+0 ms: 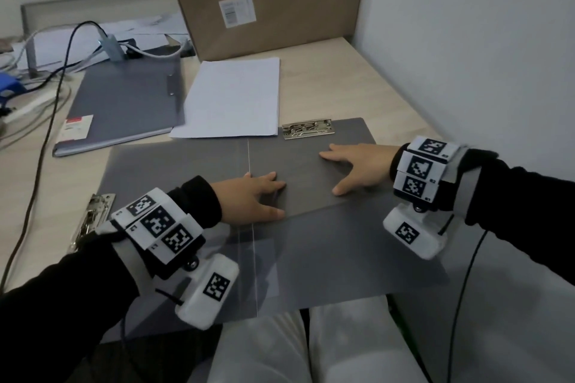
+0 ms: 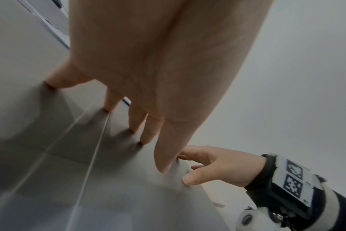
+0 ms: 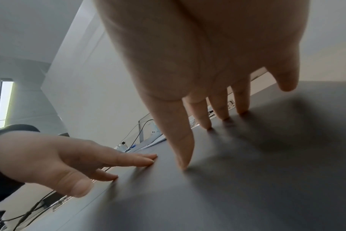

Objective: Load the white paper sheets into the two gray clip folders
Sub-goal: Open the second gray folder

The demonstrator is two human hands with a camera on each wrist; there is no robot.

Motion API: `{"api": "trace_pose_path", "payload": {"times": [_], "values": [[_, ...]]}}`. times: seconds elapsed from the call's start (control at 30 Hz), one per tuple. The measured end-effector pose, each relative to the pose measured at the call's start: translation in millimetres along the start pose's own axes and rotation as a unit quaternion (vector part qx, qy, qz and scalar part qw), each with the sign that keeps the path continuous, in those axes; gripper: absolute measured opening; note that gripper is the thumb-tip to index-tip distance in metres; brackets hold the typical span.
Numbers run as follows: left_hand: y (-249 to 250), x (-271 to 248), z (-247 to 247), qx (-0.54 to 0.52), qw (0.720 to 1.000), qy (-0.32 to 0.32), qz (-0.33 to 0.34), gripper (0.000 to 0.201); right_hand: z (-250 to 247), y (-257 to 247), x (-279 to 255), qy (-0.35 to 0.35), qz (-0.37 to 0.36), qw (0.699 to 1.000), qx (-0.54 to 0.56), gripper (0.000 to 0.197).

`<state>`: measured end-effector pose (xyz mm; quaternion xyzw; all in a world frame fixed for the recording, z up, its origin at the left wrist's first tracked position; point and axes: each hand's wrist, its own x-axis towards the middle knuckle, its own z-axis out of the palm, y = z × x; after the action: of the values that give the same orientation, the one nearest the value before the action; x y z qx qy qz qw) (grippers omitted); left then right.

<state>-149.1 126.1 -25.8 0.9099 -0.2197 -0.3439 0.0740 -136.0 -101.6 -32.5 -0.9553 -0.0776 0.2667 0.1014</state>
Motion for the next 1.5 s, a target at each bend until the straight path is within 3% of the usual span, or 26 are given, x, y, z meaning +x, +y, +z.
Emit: {"api": "trace_pose_path", "payload": {"times": [0.07,0.2,0.3,0.4,0.53,0.7,0.9,1.0,1.13,1.27,1.4,1.5], "values": [[7.2,-3.9,-4.5,0.007,1.0,0.01,-0.003,0.065,-4.9,1.9,-0.6,0.011,-0.001,1.0,0.013,0.083],[20.9,12.9,-30.1,-0.005,0.991,0.132,-0.017,0.054,-18.0,3.9,8.3,0.067,0.017,0.996,0.056,0.086],[24.0,39.3,-45.5,-0.032,0.983,0.18,-0.033,0.054,-17.3,6.2,16.6,0.025,0.053,0.998,0.008,0.101],[20.8,64.2,-49.4,-0.042,0.981,0.18,-0.057,0.05,-11.5,11.7,20.5,-0.008,0.055,0.998,-0.014,0.104],[16.2,81.2,-46.4,-0.052,0.979,0.188,-0.059,0.041,-5.6,16.8,21.4,0.008,0.046,0.999,0.014,0.105],[12.6,83.0,-43.6,-0.01,0.982,0.18,-0.049,0.061,-3.6,20.2,23.7,0.017,0.036,0.999,0.031,0.106],[13.6,90.5,-47.0,0.027,0.981,0.186,-0.04,0.049,-2.0,21.6,23.6,0.016,0.03,0.998,0.044,0.106],[12.9,95.3,-45.8,0.045,0.985,0.16,-0.044,0.058,-2.7,22.2,23.2,0.013,0.027,0.998,0.046,0.106],[8.1,89.6,-47.0,-0.035,0.984,0.171,-0.022,0.06,-1.7,22.5,22.7,0.013,0.027,0.998,0.05,0.106],[16.4,79.7,-62.9,-0.151,0.963,0.221,0.043,0.056,-0.2,23.4,20.5,0.033,0.021,0.997,0.07,0.107],[43.5,92.4,-74.7,-0.136,0.97,0.189,0.068,0.066,0.7,22.9,18.0,0.058,0.045,0.995,0.062,0.109],[64.5,107.5,-76.1,-0.094,0.984,0.137,0.06,0.064,-0.8,20.9,14.4,0.076,0.078,0.994,0.01,0.097]]}}
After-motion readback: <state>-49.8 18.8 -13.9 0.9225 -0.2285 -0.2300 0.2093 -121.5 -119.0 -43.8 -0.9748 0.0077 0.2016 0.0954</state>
